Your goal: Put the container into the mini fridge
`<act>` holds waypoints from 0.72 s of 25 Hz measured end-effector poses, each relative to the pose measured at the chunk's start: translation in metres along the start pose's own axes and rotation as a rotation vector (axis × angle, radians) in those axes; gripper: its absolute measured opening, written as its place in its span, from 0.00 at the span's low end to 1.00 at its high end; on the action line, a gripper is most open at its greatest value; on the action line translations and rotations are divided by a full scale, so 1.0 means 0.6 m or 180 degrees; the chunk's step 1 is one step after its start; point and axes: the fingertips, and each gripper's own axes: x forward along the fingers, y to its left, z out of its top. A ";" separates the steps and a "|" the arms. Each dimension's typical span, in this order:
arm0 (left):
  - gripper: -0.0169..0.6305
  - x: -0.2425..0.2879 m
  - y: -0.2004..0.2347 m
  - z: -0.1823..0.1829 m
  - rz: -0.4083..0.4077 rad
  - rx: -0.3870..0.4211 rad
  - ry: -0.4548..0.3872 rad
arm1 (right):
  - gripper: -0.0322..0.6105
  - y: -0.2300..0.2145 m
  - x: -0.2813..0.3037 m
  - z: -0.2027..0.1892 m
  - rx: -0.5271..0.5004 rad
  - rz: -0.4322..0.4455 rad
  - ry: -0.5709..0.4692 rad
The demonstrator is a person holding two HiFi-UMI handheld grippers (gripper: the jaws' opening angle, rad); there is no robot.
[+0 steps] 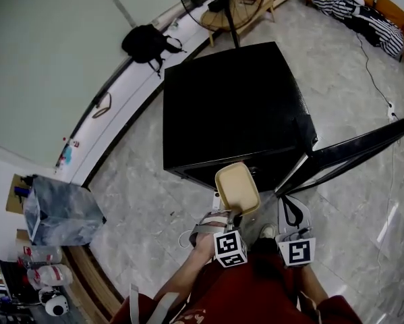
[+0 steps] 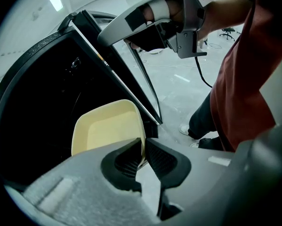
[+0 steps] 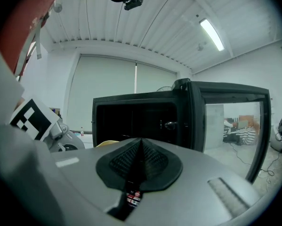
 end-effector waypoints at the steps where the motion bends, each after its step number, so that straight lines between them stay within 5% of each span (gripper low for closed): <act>1: 0.08 0.001 0.005 0.003 0.0009 -0.0024 0.0010 | 0.05 -0.003 0.005 0.001 0.0003 0.0035 -0.0012; 12: 0.08 0.030 0.029 0.033 0.0130 -0.0351 0.0180 | 0.05 -0.035 0.018 -0.009 -0.0034 0.0423 -0.0056; 18: 0.08 0.049 0.031 0.031 0.0143 -0.0330 0.0226 | 0.05 -0.033 0.016 -0.026 -0.0032 0.0486 -0.0050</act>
